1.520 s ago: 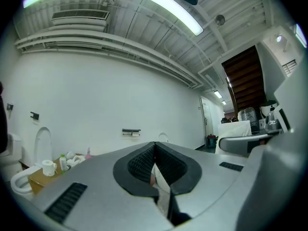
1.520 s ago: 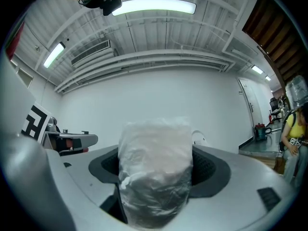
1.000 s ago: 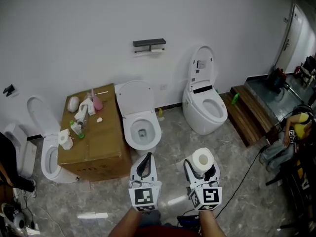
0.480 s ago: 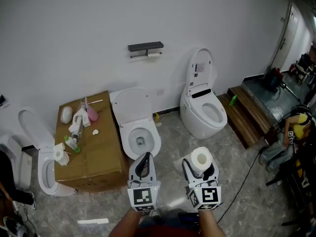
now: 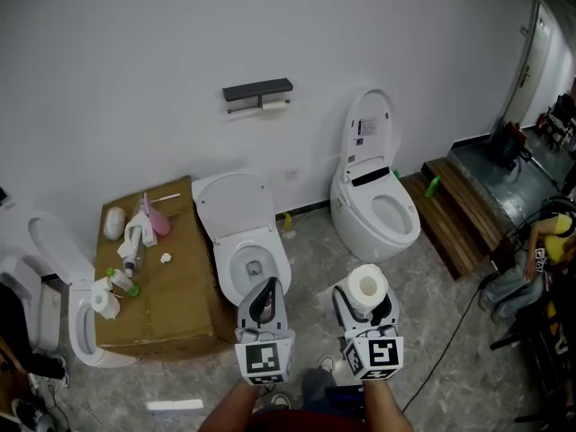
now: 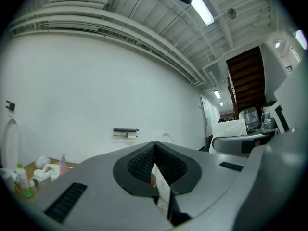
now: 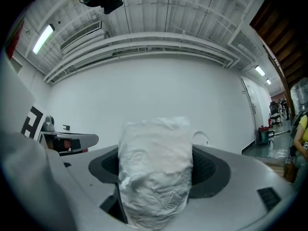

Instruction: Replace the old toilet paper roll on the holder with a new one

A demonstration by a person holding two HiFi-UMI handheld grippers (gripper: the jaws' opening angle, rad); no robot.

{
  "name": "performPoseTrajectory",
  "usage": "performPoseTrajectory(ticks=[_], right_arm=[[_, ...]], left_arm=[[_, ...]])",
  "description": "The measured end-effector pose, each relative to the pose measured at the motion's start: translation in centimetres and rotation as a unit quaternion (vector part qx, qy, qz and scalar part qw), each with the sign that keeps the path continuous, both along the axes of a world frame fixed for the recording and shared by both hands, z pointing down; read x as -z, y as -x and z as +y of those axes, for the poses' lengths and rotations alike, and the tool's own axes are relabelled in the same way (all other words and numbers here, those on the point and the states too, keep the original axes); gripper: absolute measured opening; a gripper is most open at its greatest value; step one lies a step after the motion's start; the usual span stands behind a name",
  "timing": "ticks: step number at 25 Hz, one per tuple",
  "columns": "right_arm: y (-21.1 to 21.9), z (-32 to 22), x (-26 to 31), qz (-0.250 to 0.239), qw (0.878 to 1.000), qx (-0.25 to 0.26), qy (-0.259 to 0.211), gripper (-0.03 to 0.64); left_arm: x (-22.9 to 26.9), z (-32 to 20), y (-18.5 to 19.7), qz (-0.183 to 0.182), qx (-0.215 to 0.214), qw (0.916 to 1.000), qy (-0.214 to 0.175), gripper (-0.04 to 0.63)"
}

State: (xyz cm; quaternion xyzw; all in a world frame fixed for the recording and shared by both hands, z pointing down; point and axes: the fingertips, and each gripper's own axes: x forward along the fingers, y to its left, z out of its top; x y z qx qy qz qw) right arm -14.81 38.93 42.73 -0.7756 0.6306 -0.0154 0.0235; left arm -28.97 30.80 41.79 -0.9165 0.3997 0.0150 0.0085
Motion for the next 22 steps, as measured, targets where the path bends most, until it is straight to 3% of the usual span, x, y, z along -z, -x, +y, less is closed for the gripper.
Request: performPoseTrajectory(ticks=[14, 22], right_arm=[[-16.5, -7.4, 0.9, -0.004, 0.999, 0.032, -0.006, 0.373], [-21.8, -10.5, 0.3, -0.019, 0.999, 0.039, -0.013, 0.373]], left_arm=[[1.8, -7.0, -16.6, -0.011, 0.042, 0.9990, -0.013, 0.015], [1.3, -10.1, -21.4, -0.021, 0.060, 0.9980, -0.006, 0.015]])
